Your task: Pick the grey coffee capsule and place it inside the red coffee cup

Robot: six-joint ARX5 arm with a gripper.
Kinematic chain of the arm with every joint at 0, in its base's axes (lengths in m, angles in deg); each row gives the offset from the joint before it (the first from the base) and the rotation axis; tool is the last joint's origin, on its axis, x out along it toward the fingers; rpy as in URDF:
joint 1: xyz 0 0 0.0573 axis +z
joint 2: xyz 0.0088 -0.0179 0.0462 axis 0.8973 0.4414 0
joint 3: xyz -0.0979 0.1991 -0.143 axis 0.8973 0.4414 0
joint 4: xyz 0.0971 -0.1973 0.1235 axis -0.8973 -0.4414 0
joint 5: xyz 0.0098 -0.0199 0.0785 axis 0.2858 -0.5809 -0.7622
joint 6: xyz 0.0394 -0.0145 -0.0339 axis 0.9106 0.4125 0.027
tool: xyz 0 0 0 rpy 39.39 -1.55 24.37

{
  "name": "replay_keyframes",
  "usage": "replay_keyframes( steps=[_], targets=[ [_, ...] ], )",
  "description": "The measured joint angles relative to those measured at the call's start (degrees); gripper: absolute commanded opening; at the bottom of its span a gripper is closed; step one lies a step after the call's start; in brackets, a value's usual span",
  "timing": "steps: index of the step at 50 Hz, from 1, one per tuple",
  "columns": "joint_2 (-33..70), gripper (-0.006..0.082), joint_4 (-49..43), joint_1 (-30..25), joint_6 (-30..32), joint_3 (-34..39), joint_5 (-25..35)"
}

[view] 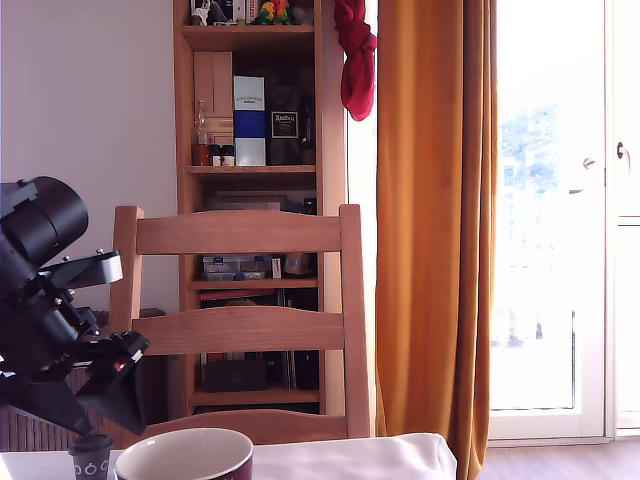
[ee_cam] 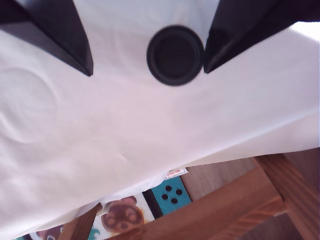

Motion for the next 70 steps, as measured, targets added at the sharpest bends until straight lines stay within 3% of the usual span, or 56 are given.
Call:
replay_keyframes(
  steps=[58,70],
  targets=[
    [4.68,0.0643,-6.97,1.97,-0.04,-5.03,0.39],
    [4.70,0.0500,-9.01,1.97,-0.04,-5.31,0.39]
  ],
)
